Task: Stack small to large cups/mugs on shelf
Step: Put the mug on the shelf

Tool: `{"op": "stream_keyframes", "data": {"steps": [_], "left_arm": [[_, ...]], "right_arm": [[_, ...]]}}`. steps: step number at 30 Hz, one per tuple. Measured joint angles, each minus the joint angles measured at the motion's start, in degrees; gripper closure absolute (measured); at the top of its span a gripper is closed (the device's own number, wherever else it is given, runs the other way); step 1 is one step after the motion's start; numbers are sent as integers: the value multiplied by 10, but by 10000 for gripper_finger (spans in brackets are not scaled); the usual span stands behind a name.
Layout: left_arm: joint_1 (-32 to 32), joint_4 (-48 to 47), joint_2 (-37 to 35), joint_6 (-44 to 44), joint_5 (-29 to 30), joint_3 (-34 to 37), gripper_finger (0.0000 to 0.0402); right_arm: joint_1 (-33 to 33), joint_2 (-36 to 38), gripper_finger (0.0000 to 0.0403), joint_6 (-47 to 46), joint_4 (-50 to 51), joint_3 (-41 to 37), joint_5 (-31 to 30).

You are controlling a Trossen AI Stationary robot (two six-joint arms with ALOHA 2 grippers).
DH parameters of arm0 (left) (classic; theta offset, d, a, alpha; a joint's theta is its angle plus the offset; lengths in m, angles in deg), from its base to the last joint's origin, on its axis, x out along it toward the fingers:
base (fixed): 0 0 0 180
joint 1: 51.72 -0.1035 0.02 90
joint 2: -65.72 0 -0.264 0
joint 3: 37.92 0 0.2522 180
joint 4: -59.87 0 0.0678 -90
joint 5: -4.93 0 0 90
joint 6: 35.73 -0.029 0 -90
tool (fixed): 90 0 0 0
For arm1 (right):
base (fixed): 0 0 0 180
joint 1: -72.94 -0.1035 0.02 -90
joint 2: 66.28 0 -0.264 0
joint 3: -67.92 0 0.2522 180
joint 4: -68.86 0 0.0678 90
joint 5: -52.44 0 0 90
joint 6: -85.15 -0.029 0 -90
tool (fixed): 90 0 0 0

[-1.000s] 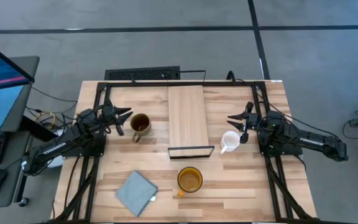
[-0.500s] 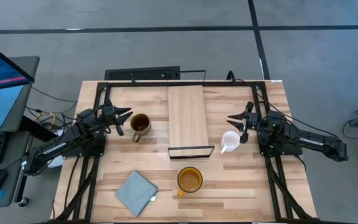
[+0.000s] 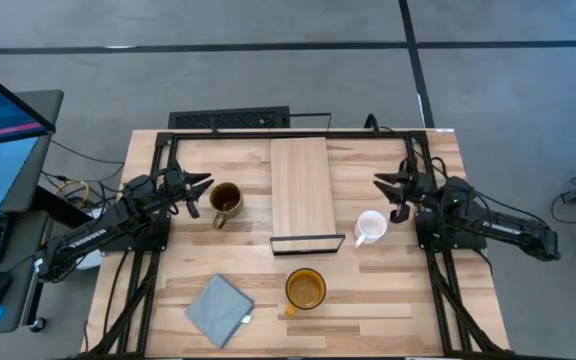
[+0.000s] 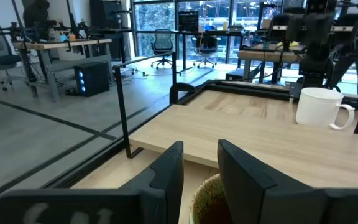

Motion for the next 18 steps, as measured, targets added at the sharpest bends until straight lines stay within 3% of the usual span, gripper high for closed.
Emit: {"op": "stream_keyframes", "data": {"steps": [8,18], "left_arm": [[0,0,0,0,0,0,310],[0,9,0,0,-1,1,310]], "right_arm": [[7,1,284,33,-8,70,-5],[7,0,284,93,-2,91,-73]]}}
